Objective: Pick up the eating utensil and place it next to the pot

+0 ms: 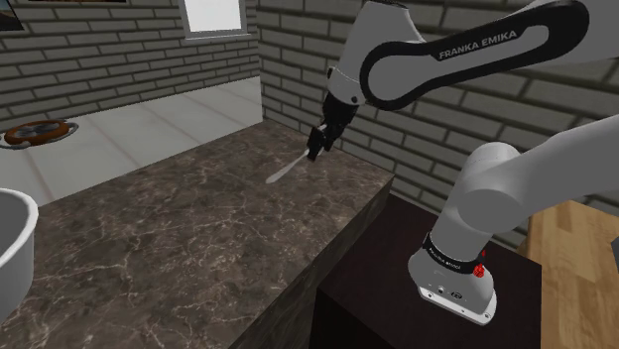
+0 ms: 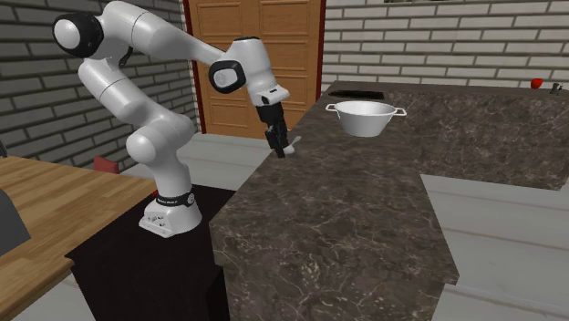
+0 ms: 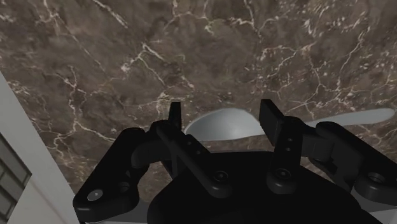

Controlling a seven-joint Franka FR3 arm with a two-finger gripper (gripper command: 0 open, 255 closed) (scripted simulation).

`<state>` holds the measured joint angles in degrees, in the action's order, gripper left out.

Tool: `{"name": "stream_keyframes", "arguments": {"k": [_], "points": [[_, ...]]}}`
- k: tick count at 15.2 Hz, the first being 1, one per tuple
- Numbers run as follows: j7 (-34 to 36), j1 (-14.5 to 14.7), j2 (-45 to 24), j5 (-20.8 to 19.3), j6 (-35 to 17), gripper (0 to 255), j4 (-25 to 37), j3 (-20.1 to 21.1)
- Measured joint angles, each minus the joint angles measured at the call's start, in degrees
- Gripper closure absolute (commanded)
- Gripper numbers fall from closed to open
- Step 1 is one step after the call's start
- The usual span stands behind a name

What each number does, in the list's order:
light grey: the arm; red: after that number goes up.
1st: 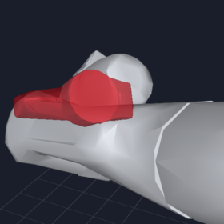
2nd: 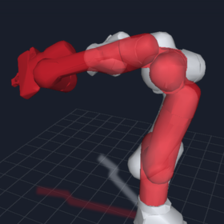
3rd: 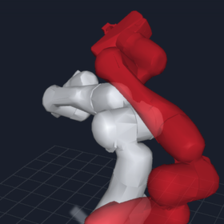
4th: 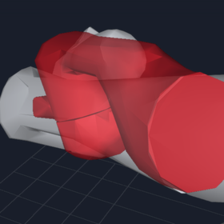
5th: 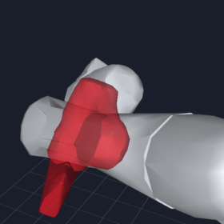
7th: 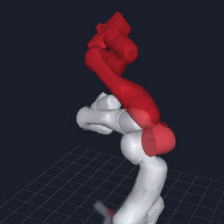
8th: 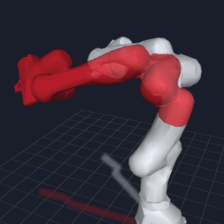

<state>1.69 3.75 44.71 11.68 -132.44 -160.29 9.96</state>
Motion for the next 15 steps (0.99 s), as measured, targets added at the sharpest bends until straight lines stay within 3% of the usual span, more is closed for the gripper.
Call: {"name": "stream_keyframes", "arguments": {"k": [15], "points": [[0.69, -0.96, 2.48, -1.79, 12.77, 255, 10.31, -1.35]]}}
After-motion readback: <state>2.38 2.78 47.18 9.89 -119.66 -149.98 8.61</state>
